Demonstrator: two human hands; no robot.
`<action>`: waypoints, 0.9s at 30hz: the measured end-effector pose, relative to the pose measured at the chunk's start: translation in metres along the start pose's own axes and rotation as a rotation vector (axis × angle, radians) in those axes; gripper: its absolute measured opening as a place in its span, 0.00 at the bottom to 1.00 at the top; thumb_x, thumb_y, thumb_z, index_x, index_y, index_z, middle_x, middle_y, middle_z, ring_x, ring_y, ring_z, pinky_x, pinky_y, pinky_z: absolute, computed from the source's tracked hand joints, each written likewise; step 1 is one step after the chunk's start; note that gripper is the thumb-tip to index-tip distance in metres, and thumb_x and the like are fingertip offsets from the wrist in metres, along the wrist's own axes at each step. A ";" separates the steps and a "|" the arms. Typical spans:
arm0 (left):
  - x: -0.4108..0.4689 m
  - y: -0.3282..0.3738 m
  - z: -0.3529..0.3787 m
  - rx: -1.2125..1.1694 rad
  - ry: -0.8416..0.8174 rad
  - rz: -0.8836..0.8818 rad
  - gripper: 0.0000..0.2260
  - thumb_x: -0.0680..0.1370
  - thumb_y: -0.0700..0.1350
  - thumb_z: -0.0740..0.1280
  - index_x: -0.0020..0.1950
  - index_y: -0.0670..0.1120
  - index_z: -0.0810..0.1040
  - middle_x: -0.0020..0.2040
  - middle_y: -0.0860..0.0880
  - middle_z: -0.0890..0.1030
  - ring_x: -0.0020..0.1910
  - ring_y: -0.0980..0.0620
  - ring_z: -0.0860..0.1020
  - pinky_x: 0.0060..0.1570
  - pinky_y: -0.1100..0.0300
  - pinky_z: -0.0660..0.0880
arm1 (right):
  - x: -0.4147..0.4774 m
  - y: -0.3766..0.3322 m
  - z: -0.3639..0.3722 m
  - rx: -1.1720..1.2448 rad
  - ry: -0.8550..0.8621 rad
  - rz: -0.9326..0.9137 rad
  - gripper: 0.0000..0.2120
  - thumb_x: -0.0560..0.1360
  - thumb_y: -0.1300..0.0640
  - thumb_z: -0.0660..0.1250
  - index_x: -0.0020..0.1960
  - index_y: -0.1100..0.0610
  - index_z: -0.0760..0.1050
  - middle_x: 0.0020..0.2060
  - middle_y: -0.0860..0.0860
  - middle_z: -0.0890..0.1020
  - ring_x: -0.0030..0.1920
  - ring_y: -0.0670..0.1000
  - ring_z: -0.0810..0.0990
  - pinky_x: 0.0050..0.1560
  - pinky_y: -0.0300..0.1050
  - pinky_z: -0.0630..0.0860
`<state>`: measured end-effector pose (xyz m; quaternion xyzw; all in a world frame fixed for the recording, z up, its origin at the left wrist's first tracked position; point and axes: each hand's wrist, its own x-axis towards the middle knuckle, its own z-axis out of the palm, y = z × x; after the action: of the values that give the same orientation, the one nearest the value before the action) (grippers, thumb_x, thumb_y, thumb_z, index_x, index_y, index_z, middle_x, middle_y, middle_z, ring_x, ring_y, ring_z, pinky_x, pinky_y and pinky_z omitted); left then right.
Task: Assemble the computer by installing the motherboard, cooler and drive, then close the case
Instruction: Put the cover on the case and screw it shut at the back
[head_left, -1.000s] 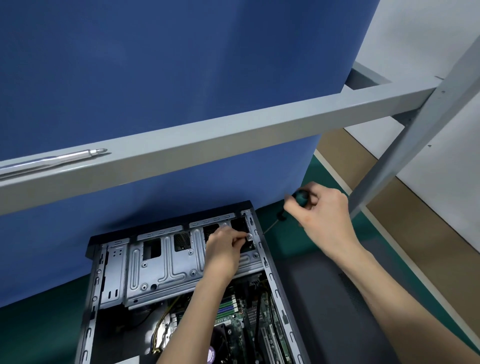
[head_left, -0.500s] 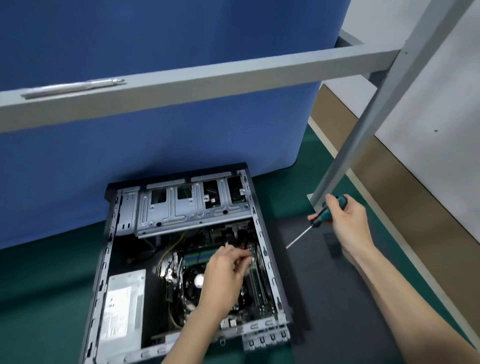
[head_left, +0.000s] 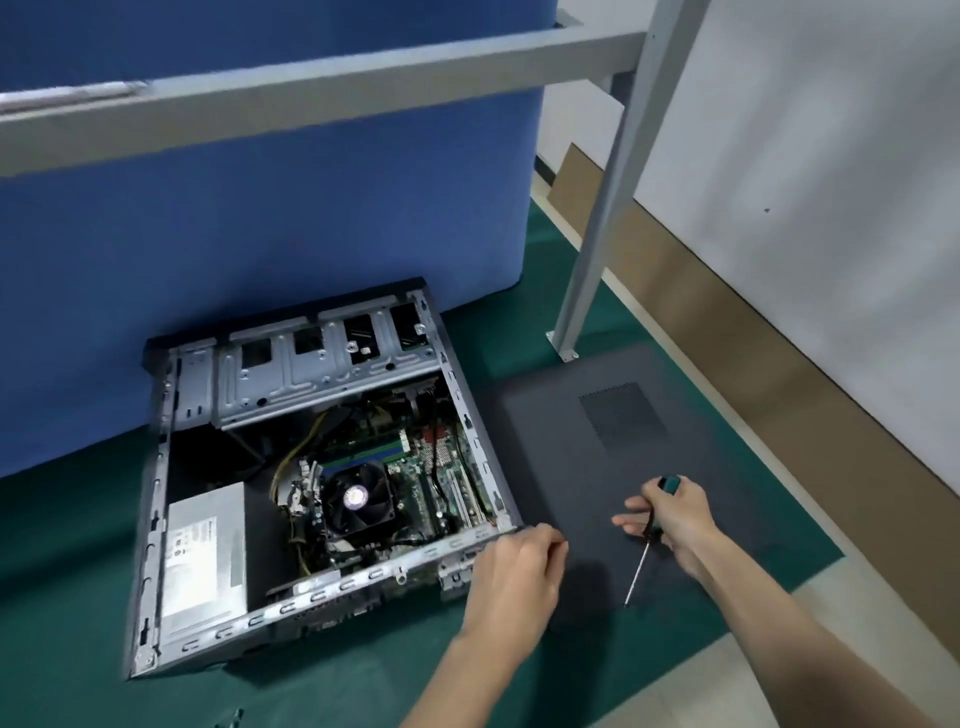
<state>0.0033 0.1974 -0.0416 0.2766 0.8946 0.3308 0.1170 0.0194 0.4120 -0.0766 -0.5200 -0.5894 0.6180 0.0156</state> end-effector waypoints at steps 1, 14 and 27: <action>-0.003 0.003 0.011 0.042 -0.066 -0.020 0.10 0.80 0.48 0.59 0.53 0.48 0.78 0.49 0.49 0.82 0.48 0.46 0.78 0.46 0.56 0.72 | 0.001 0.008 -0.008 -0.001 0.032 0.017 0.05 0.80 0.65 0.58 0.55 0.61 0.66 0.43 0.60 0.76 0.25 0.57 0.82 0.25 0.43 0.77; 0.014 0.002 0.092 -0.394 -0.199 -1.008 0.27 0.78 0.46 0.65 0.72 0.37 0.58 0.67 0.37 0.68 0.63 0.39 0.72 0.60 0.54 0.69 | 0.047 0.038 -0.091 -0.598 0.385 0.012 0.25 0.79 0.57 0.64 0.73 0.57 0.61 0.66 0.60 0.65 0.40 0.60 0.81 0.46 0.55 0.80; 0.016 0.033 0.095 -0.795 0.091 -1.051 0.16 0.76 0.33 0.64 0.64 0.40 0.70 0.57 0.44 0.78 0.54 0.46 0.76 0.59 0.59 0.70 | 0.074 0.004 -0.138 -0.666 0.247 0.038 0.17 0.76 0.53 0.70 0.54 0.66 0.72 0.39 0.60 0.79 0.33 0.56 0.73 0.36 0.48 0.72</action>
<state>0.0408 0.2772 -0.0922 -0.2752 0.7243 0.5463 0.3181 0.0789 0.5558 -0.0935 -0.5784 -0.7423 0.3246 -0.0950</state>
